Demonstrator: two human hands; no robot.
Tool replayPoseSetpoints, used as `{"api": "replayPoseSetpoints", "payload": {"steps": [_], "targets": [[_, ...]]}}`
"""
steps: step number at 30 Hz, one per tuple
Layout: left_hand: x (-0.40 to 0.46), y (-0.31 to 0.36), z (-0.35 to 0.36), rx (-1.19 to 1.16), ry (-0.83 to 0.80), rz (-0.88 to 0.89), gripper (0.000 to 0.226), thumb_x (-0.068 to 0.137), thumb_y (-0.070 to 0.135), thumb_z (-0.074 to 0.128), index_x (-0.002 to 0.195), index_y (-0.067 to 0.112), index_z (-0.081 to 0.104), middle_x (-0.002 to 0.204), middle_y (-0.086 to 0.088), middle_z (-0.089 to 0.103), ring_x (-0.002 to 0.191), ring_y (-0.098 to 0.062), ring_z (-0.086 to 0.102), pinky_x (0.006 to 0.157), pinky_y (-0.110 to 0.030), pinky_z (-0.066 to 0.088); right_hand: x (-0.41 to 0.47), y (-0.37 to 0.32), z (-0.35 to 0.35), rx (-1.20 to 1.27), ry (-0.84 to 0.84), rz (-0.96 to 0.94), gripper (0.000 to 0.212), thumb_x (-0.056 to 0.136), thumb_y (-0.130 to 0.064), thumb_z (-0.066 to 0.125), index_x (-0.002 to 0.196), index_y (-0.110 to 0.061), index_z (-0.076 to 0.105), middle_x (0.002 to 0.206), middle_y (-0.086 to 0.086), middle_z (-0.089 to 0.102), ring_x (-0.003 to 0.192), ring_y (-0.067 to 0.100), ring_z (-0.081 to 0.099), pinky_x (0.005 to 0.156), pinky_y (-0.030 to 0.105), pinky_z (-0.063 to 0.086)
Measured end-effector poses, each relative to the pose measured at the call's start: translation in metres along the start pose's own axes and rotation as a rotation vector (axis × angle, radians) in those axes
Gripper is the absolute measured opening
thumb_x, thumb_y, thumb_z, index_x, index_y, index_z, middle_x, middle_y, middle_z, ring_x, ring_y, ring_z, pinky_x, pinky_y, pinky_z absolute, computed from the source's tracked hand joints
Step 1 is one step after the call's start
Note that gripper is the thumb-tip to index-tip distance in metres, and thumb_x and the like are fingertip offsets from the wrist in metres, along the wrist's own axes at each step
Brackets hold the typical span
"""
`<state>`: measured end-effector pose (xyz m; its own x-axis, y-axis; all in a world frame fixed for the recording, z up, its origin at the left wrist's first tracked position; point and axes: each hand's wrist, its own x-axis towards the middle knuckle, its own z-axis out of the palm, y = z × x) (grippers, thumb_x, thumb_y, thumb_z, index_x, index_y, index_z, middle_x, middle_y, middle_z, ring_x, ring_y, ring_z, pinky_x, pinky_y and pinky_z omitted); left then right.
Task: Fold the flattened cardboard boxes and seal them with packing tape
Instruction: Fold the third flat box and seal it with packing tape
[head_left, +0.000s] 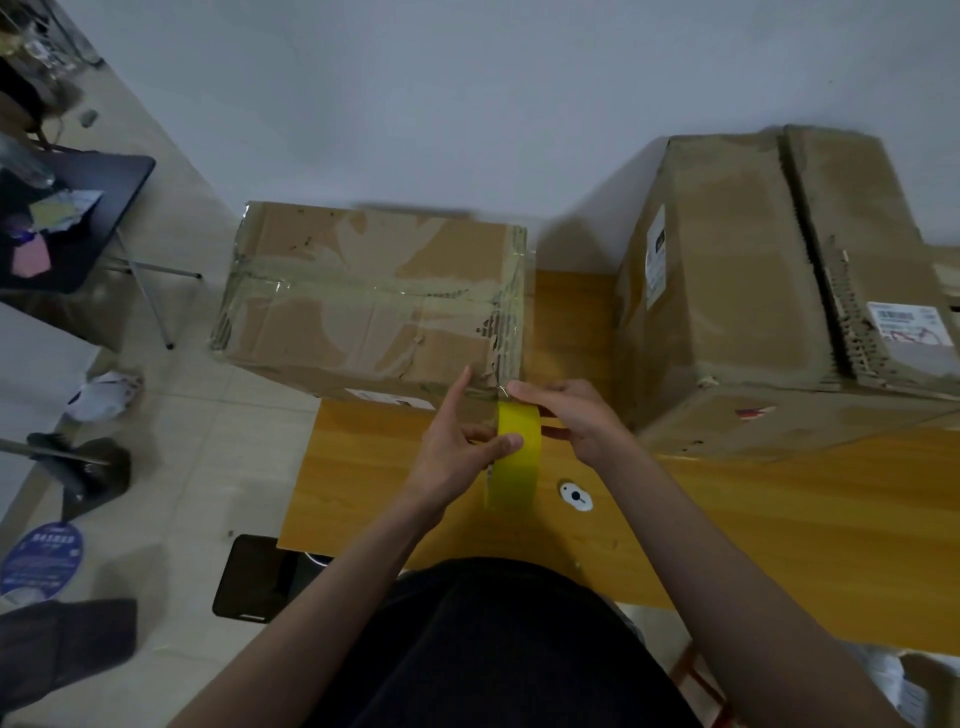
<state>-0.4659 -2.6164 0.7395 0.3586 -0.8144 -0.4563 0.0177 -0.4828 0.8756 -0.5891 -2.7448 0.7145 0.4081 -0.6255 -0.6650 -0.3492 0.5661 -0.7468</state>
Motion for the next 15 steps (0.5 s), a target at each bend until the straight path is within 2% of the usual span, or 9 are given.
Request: {"api": "replayPoseSetpoints", "payload": {"steps": [4, 6, 8, 10, 13, 15], "targets": [[-0.003, 0.000, -0.004, 0.024, 0.004, -0.015, 0.102, 0.078, 0.032, 0.084, 0.157, 0.037, 0.019, 0.086, 0.000, 0.075, 0.085, -0.012, 0.070, 0.077, -0.033, 0.054, -0.003, 0.004, 0.003, -0.032, 0.035, -0.099, 0.034, 0.073, -0.038, 0.087, 0.091, -0.009, 0.079, 0.096, 0.008, 0.076, 0.100, 0.026, 0.069, 0.093, 0.048, 0.054], [-0.003, 0.000, -0.007, 0.014, 0.006, -0.028, 0.102, 0.079, 0.033, 0.083, 0.157, 0.035, 0.018, 0.086, 0.001, 0.076, 0.085, -0.010, 0.070, 0.081, -0.035, 0.055, -0.004, 0.007, 0.007, -0.052, 0.069, -0.194, 0.028, 0.076, -0.037, 0.085, 0.083, -0.010, 0.080, 0.085, 0.009, 0.076, 0.087, 0.022, 0.069, 0.077, 0.041, 0.053], [-0.005, 0.000, -0.010, 0.011, 0.009, -0.041, 0.102, 0.079, 0.032, 0.083, 0.157, 0.035, 0.018, 0.086, 0.003, 0.076, 0.085, -0.008, 0.070, 0.079, -0.034, 0.055, -0.006, 0.010, 0.010, -0.063, 0.101, -0.274, 0.028, 0.078, -0.034, 0.084, 0.075, -0.007, 0.078, 0.070, 0.007, 0.071, 0.070, 0.015, 0.062, 0.065, 0.035, 0.045], [-0.006, -0.001, -0.011, 0.018, 0.021, -0.050, 0.100, 0.079, 0.032, 0.083, 0.156, 0.037, 0.020, 0.087, 0.001, 0.076, 0.087, -0.011, 0.070, 0.079, -0.035, 0.054, -0.006, 0.012, 0.012, -0.073, 0.122, -0.301, 0.028, 0.079, -0.033, 0.083, 0.073, -0.006, 0.077, 0.065, 0.004, 0.067, 0.064, 0.011, 0.057, 0.062, 0.034, 0.041], [-0.007, -0.001, -0.011, 0.037, 0.033, -0.055, 0.099, 0.077, 0.031, 0.085, 0.154, 0.041, 0.022, 0.090, -0.002, 0.075, 0.089, -0.013, 0.069, 0.080, -0.036, 0.055, -0.005, 0.013, 0.014, -0.075, 0.141, -0.307, 0.026, 0.079, -0.032, 0.083, 0.075, -0.007, 0.077, 0.069, 0.005, 0.069, 0.065, 0.010, 0.058, 0.064, 0.035, 0.044], [-0.007, -0.003, -0.011, 0.056, 0.032, -0.064, 0.099, 0.076, 0.031, 0.086, 0.152, 0.044, 0.023, 0.091, -0.004, 0.074, 0.090, -0.015, 0.069, 0.081, -0.038, 0.056, -0.004, 0.013, 0.013, -0.108, 0.168, -0.338, 0.025, 0.079, -0.033, 0.083, 0.072, -0.011, 0.075, 0.065, -0.002, 0.067, 0.062, 0.006, 0.057, 0.062, 0.032, 0.045]]}}
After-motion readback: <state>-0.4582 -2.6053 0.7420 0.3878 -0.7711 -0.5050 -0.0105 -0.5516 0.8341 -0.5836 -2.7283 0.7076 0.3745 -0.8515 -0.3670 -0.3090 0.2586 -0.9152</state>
